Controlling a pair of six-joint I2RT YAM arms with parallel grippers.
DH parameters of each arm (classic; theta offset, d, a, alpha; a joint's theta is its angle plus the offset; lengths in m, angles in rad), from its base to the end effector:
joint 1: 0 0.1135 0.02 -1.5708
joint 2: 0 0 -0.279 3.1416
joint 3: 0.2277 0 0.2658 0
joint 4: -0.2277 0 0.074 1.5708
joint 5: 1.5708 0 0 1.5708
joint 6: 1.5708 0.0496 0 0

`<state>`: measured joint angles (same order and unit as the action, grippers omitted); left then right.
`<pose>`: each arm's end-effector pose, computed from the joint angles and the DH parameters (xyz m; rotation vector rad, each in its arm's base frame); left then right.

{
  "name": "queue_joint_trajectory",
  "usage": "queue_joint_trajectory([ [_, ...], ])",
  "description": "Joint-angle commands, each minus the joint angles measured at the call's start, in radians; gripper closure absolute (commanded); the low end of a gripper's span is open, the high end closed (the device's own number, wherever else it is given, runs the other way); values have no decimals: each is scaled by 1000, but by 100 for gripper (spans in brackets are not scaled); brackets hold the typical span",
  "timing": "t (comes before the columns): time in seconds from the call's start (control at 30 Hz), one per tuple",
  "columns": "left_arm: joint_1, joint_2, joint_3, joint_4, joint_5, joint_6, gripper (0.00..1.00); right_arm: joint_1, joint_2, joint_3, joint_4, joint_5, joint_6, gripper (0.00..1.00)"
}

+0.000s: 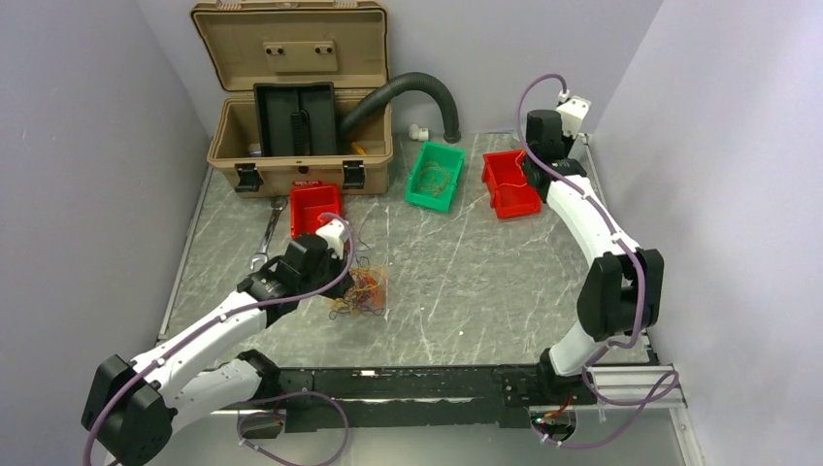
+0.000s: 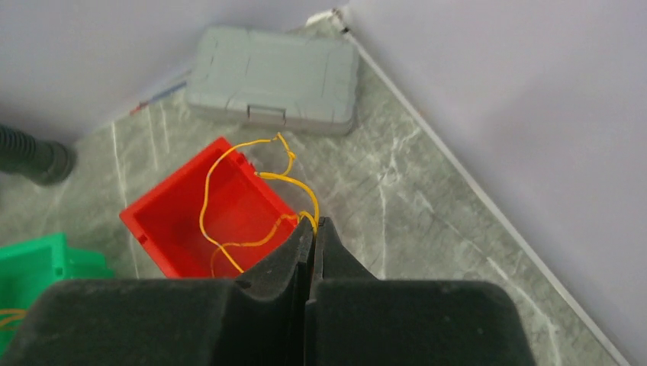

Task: Untangle the cables
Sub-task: Place the cable in the bin.

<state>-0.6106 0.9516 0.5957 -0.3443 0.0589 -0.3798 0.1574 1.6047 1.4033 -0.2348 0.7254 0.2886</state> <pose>0.1754 -0.1263 0.2271 0.3011 2.3193 -0.5774 0.3961 0.0296 0.3524 0.5712 1.8280 -0.4266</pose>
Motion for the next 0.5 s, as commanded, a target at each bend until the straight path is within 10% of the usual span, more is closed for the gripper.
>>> queue_joint_trajectory([
  [0.0, -5, 24, 54, 52, 9, 15, 100, -3, 38, -8, -7, -102, 37, 100],
  [0.47, -4, 58, 82, 36, 6, 35, 100, -4, 362, 217, -257, -203, 85, 100],
])
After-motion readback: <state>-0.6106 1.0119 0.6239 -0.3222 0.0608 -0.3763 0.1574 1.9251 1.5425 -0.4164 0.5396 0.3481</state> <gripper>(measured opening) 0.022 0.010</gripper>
